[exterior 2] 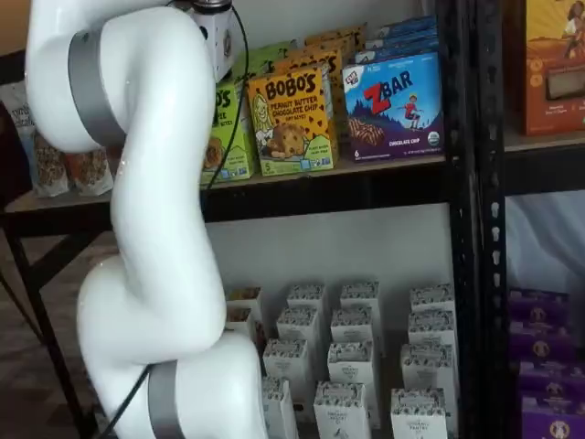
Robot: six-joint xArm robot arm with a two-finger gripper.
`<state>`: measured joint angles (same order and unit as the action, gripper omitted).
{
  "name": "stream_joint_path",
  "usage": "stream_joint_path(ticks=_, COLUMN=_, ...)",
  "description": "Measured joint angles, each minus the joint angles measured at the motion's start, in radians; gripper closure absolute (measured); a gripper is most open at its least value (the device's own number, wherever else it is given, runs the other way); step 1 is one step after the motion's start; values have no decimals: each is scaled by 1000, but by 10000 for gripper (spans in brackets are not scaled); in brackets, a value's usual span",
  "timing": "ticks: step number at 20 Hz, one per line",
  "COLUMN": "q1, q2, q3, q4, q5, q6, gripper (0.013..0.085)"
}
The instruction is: Pick the green box on the top shelf, the fourth from the left
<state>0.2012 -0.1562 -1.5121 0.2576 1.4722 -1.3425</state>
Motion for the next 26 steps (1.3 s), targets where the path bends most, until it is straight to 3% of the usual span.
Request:
stream_joint_path(ticks=2, q1=0, q2=0, q3=0, q4=1, q5=1, q6=0, gripper=490)
stream_joint_path(ticks=26, q1=2, q2=0, q3=-2, q4=-16, q5=-3, q6=2, gripper=490)
